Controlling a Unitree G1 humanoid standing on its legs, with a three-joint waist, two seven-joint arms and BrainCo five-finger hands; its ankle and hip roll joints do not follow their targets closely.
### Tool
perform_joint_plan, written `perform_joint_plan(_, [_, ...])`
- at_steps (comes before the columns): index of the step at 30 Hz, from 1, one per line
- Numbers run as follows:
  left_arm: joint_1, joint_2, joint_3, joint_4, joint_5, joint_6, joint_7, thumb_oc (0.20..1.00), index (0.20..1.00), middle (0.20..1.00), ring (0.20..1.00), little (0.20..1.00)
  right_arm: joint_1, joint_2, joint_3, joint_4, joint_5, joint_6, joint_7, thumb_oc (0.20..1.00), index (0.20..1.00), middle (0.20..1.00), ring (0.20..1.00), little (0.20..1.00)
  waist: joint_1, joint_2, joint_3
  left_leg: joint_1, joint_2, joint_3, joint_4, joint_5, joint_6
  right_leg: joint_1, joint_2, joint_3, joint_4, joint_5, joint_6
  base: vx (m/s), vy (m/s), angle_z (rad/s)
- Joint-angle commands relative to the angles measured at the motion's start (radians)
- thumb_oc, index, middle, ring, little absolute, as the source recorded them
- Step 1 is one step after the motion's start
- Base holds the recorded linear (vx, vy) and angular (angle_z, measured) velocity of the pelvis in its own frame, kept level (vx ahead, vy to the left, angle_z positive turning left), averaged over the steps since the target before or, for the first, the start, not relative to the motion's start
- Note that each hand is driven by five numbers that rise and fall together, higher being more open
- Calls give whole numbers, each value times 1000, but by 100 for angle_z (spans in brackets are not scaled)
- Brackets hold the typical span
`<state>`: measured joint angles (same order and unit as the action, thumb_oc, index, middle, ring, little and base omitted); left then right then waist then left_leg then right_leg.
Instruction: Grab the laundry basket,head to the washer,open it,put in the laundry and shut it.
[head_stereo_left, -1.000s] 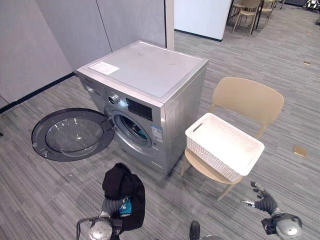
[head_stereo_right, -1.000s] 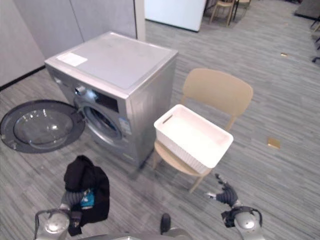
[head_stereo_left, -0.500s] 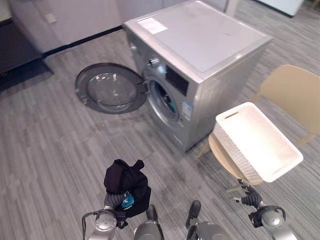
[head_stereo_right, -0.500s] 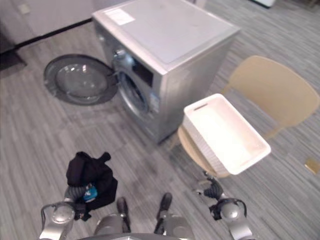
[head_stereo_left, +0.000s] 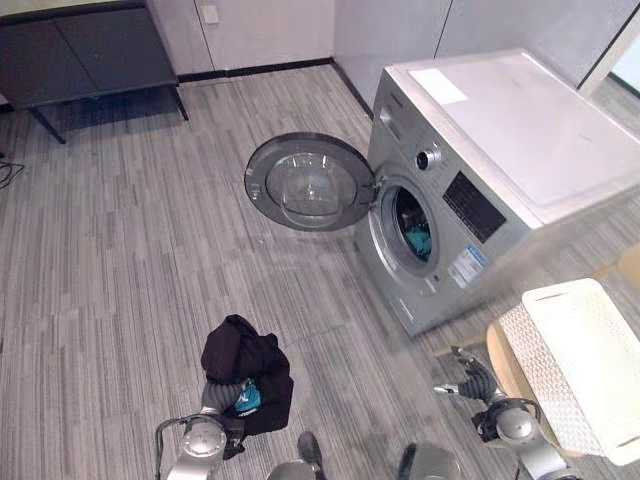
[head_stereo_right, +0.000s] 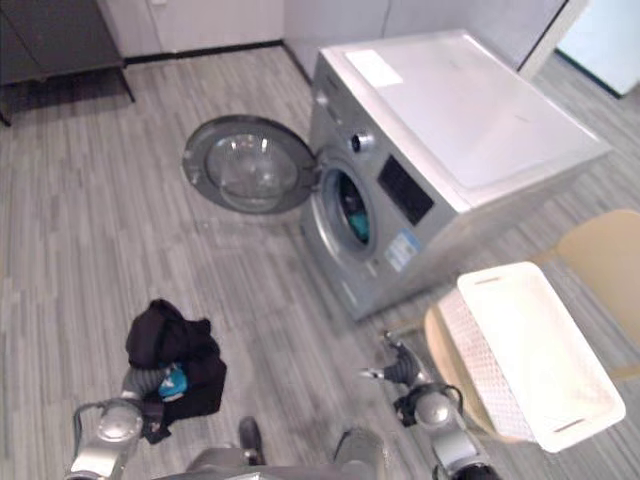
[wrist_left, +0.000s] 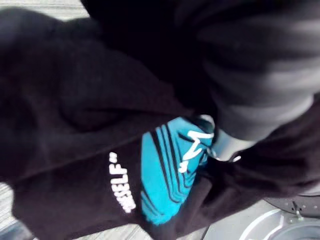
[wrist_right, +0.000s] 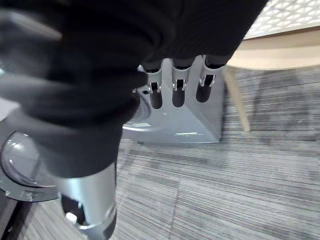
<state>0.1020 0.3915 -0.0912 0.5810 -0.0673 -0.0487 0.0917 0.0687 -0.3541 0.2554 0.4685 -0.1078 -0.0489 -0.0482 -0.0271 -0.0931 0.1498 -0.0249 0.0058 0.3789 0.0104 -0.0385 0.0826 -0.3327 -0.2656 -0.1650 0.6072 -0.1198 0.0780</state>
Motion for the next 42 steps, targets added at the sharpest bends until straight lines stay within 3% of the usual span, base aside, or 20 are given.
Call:
perform_joint_plan(1, [-23, 3, -7, -68, -1, -53, 26, 200, 200, 200, 200, 200, -28, -27, -8, -24, 30, -26, -21, 1000, 1000, 1000, 1000, 1000, -26, 24, 66, 15, 27, -63, 4, -68, -49, 125, 141, -30, -256, 6, 41, 191, -57, 20])
perform_joint_plan(3, [-28, -1, -13, -65, -3, -52, 24, 200, 200, 200, 200, 200, -23, -26, -10, -16, 36, -28, -21, 1000, 1000, 1000, 1000, 1000, -38, 19, 73, 15, 20, -64, 9, -58, -44, 95, 168, -19, -319, 50, 34, 162, -105, 40])
perform_joint_plan(4, [-35, -10, -13, -45, 4, -42, 29, 200, 200, 200, 200, 200, -11, -24, -10, 32, 28, -22, -21, 1000, 1000, 1000, 1000, 1000, -52, 10, 77, 47, 5, -101, 16, -90, -51, 72, 185, 4, -415, 84, 56, 267, -134, 60])
perform_joint_plan(7, [-25, -22, -29, -54, 21, -53, 13, 200, 200, 200, 200, 200, 21, -22, -20, 48, 31, -23, -14, 1000, 1000, 1000, 1000, 1000, -63, -5, 52, 52, -5, -122, 75, -129, -62, 138, 194, 18, -475, 81, 42, 307, -181, 71])
perform_joint_plan(11, [3, -33, -36, -72, 19, -50, -10, 200, 200, 200, 200, 200, 49, -29, -43, 79, 36, -20, -13, 1000, 1000, 1000, 1000, 1000, -71, -4, 34, 17, 40, -114, 250, -144, -97, 204, 207, 23, -509, 64, 8, 192, -152, 36])
perform_joint_plan(13, [-5, -41, -51, -72, 16, -44, -17, 200, 200, 200, 200, 200, 56, -43, -61, 88, 44, -12, -21, 1000, 1000, 1000, 1000, 1000, -66, -11, 45, -70, 100, -118, 444, -75, -127, 263, 222, 19, -528, 34, -33, 212, -213, 21])
perform_joint_plan(16, [-7, -41, -61, -73, 23, -41, -20, 200, 200, 200, 200, 200, 59, -48, -70, 95, 54, -8, -28, 1000, 1000, 1000, 1000, 1000, -59, -17, 47, -126, 84, -136, 367, -92, -109, 294, 221, 29, -540, 16, -35, 227, -60, -29])
perform_joint_plan(19, [-4, -31, -65, -73, 40, -41, -22, 200, 200, 200, 200, 200, 60, -54, -73, 104, 54, -12, -33, 1000, 1000, 1000, 1000, 1000, -48, -11, 44, -174, 67, -202, 214, -7, -125, 323, 242, 58, -553, -3, -31, 267, 55, -68])
perform_joint_plan(20, [-6, -27, -66, -74, 39, -42, -21, 200, 200, 200, 200, 200, 60, -55, -73, 109, 53, -15, -36, 1000, 1000, 1000, 1000, 1000, -34, -3, 50, -203, 63, -283, 116, 73, -149, 347, 263, 94, -553, -20, -29, 394, 122, -64])
perform_joint_plan(22, [-7, -22, -72, -80, 29, -43, -23, 200, 200, 200, 200, 200, 56, -57, -67, 115, 44, -18, -37, 1000, 1000, 1000, 1000, 1000, -23, 2, 53, -243, 58, -434, 55, 120, -165, 363, 284, 177, -537, -36, -34, 429, 167, -118])
perform_joint_plan(24, [-6, -24, -80, -78, 18, -43, -27, 200, 200, 200, 200, 200, 50, -55, -66, 129, 37, -19, -40, 1000, 1000, 1000, 1000, 1000, -24, 10, 47, -241, 53, -494, 39, 119, -164, 367, 292, 230, -509, -56, -33, 332, 186, -170])
perform_joint_plan(28, [-33, -20, -116, -64, 31, -43, -37, 200, 200, 200, 200, 200, 39, -38, -81, 147, 48, -19, -36, 1000, 1000, 1000, 1000, 1000, -59, 13, 20, -203, 44, -401, 75, 84, -134, 367, 236, 303, -463, -68, 3, 310, 280, -80])
perform_joint_plan(29, [-34, -20, -116, -63, 31, -43, -37, 200, 200, 200, 200, 200, 39, -38, -81, 147, 48, -19, -36, 1000, 1000, 1000, 1000, 1000, -55, 12, 20, -203, 45, -397, 75, 83, -134, 364, 236, 307, -460, -69, 3, 170, 261, -62])
perform_joint_plan(32, [-72, 2, -128, -79, 39, -51, -17, 200, 200, 200, 200, 200, -14, -29, -53, 157, 42, -15, -34, 1000, 1000, 1000, 1000, 1000, -62, 14, 24, -170, 50, -283, 79, 42, -109, 290, 208, 308, -382, -42, 26, 54, 195, -144])
perform_joint_plan(33, [-80, 7, -127, -81, 37, -53, -12, 200, 200, 200, 200, 200, -24, -24, -47, 159, 39, -17, -33, 1000, 1000, 1000, 1000, 1000, -56, 16, 22, -157, 60, -243, 68, 36, -107, 263, 194, 272, -368, -27, 33, 24, 170, -173])
perform_joint_plan(37, [-106, 18, -118, -87, 32, -62, 3, 200, 200, 200, 200, 200, -57, 3, -24, 155, 15, -26, -29, 1000, 1000, 1000, 1000, 1000, -32, 35, 13, -90, 95, -91, 33, 17, -105, 233, 78, -74, -331, -17, 29, 33, 142, -174])
perform_joint_plan(38, [-101, 13, -117, -83, 32, -63, 1, 200, 200, 200, 200, 200, -57, 6, -23, 152, 12, -26, -25, 1000, 1000, 1000, 1000, 1000, -33, 35, 8, -65, 92, -72, 20, 1, -110, 246, 72, -114, -321, -40, 33, 81, 113, -127])
perform_joint_plan(40, [-87, 11, -119, -89, 33, -63, 0, 200, 200, 200, 200, 200, -51, 4, -15, 149, 5, -26, -25, 1000, 1000, 1000, 1000, 1000, -40, 30, 8, -29, 82, -26, -2, 4, -106, 218, 117, -100, -285, -45, 41, 53, 62, -112])
perform_joint_plan(41, [-81, 11, -106, -91, 31, -62, 4, 200, 200, 200, 200, 200, -53, 8, -17, 154, 6, -20, -20, 1000, 1000, 1000, 1000, 1000, -28, 32, 8, -18, 84, 2, -4, -3, -106, 216, 95, -156, -297, -40, 41, 7, 10, -98])
perform_joint_plan(42, [-81, 11, -106, -91, 31, -61, 3, 200, 200, 200, 200, 200, -53, 8, -17, 154, 6, -20, -20, 1000, 1000, 1000, 1000, 1000, -27, 31, 9, -16, 84, 4, -5, -4, -106, 217, 96, -155, -297, -40, 41, -17, -110, -74])
